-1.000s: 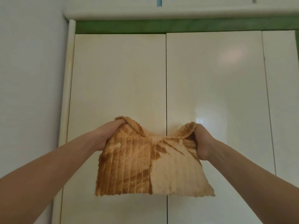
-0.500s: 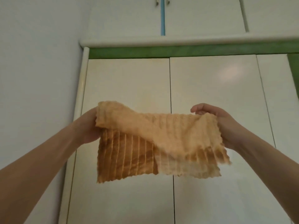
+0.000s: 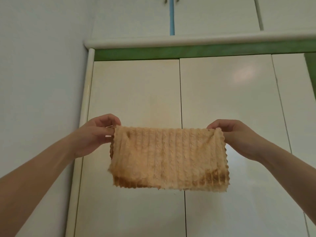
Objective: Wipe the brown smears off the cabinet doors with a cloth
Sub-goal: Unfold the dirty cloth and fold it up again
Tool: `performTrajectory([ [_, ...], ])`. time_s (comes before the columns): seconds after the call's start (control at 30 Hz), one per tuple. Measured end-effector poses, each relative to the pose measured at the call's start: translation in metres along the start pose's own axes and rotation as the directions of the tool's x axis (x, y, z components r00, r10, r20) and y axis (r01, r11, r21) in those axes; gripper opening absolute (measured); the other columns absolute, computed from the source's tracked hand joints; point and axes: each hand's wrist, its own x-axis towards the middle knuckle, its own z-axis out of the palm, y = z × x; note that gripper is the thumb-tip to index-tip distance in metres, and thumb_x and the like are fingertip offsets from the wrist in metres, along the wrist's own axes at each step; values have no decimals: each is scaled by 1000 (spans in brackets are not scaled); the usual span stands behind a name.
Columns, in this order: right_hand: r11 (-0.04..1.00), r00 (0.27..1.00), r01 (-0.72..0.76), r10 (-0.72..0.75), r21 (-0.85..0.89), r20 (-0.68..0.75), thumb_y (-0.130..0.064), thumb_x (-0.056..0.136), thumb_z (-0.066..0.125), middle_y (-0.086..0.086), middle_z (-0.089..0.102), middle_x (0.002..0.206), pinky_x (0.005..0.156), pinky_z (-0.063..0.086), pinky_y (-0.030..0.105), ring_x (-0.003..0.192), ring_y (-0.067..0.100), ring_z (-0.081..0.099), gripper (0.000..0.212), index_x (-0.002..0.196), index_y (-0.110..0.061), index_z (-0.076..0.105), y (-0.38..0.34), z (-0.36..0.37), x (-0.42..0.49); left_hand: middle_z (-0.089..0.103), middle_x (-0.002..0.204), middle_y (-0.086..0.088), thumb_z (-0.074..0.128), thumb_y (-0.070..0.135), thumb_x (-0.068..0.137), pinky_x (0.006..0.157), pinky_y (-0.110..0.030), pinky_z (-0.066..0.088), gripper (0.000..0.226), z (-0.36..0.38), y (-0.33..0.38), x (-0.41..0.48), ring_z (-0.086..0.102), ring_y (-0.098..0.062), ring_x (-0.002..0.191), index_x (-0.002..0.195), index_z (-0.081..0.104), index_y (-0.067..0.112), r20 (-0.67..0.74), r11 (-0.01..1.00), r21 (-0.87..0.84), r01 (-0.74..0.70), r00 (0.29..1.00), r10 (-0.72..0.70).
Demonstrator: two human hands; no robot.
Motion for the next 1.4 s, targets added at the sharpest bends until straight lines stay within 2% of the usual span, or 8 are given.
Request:
performTrajectory([
  [0.2, 990, 986, -113, 101, 86, 135, 24, 90, 44, 12, 52, 74, 54, 47, 24, 57, 17, 50, 26, 90, 0, 55, 10, -3, 2, 59, 77, -6, 82, 5, 67, 59, -28, 55, 21, 0, -3, -5, 59, -20, 68, 81, 69, 10, -35, 999, 11, 39, 999, -38],
  [0.5, 993, 984, -96, 84, -70, -157, 14, 95, 41, 8, 53, 59, 46, 38, 30, 49, 26, 41, 27, 81, -8, 46, 26, 9, 13, 61, 79, -3, 65, -12, 85, 60, -26, 58, 28, -6, -12, -5, 63, -21, 74, 71, 55, 11, -217, 980, 180, 86, 975, -45],
  [0.73, 991, 994, -96, 90, -92, -59, 11, 98, 40, 0, 58, 63, 52, 44, 27, 51, 16, 48, 25, 100, -3, 61, 23, 10, 7, 70, 96, -11, 62, -8, 89, 84, -30, 53, 30, 1, -15, -5, 66, -21, 87, 114, 65, 8, -201, 969, 216, 118, 977, -74],
  [0.83, 988, 993, -114, 112, -106, -22, 5, 101, 44, -3, 62, 69, 63, 46, 29, 59, 12, 54, 22, 95, 3, 65, 26, 8, 3, 72, 97, -7, 59, 0, 92, 84, -26, 53, 20, 6, -18, -5, 66, -17, 91, 108, 70, 4, -211, 970, 220, 103, 976, -56],
  [1.03, 930, 933, -358, 353, 80, 70, 9, 100, 41, 8, 59, 76, 55, 51, 28, 62, 20, 52, 31, 110, -8, 66, 36, 2, 2, 74, 89, -8, 54, 1, 97, 64, -26, 57, 24, 9, -24, -5, 69, -16, 76, 110, 70, 14, -179, 979, 139, 150, 976, -124],
  [1.17, 866, 908, -415, 415, 279, 59, 10, 98, 35, -2, 49, 64, 45, 36, 23, 48, 13, 40, 38, 95, -18, 60, 51, 3, -2, 77, 95, -8, 44, -12, 95, 67, -20, 58, 46, 14, -29, -6, 72, -13, 84, 84, 81, 12, -177, 991, 37, 127, 977, -119],
  [1.3, 802, 899, -423, 428, 422, 88, -2, 89, 29, 2, 56, 73, 55, 31, 32, 58, 18, 45, 39, 73, -11, 64, 63, 9, -5, 76, 98, -14, 41, 0, 84, 71, -28, 60, 39, 14, -33, -8, 71, -21, 89, 79, 80, 3, -122, 980, -20, 197, 972, -198],
  [1.4, 818, 903, -416, 423, 398, 73, -14, 97, 36, 2, 59, 68, 49, 38, 28, 51, 17, 49, 39, 71, -6, 64, 64, 14, -2, 75, 93, -7, 62, 11, 88, 66, -28, 60, 18, 11, -35, -8, 70, -17, 85, 86, 79, 5, -163, 949, 208, 239, 965, -207],
])
